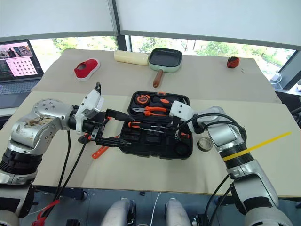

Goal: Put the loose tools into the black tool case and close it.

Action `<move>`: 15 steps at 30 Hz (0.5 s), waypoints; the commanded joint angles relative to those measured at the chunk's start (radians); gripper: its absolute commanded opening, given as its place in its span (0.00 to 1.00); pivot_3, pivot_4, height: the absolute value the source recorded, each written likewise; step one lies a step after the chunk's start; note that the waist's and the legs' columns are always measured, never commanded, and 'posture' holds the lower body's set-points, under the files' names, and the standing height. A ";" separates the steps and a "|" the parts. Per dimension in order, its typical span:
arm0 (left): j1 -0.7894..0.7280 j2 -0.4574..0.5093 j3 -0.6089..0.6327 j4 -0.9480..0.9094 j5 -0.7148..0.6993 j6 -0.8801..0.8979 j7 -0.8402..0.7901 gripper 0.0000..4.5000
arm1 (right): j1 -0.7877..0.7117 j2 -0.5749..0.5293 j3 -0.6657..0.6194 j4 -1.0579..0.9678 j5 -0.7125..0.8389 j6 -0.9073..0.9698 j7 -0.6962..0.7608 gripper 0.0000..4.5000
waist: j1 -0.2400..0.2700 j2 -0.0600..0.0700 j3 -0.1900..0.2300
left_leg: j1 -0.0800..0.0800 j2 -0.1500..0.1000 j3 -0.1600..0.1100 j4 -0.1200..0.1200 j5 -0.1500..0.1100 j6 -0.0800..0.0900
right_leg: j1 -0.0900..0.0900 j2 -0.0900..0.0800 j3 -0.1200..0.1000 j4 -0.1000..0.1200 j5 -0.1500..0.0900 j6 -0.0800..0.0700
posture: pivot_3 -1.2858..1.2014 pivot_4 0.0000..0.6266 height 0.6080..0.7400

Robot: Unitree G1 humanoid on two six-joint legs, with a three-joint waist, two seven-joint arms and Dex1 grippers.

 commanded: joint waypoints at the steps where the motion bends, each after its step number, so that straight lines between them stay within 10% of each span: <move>1: -0.014 -0.003 0.010 -0.001 -0.004 -0.026 -0.007 1.00 | 0.024 -0.010 0.006 -0.055 0.023 0.015 0.034 0.00 | 0.001 0.000 0.000 | 0.000 0.000 0.000 0.000 0.000 0.000 | 0.000 0.000 0.000 0.000 0.000 0.000 | 0.52 0.24 1.00; 15: -0.018 -0.020 0.003 0.025 0.010 -0.045 0.000 1.00 | 0.067 0.006 0.064 -0.043 -0.040 -0.022 -0.012 0.00 | 0.001 -0.001 0.000 | 0.000 0.000 0.000 0.001 0.000 0.000 | 0.001 0.000 0.000 0.000 0.000 0.000 | 0.52 0.24 1.00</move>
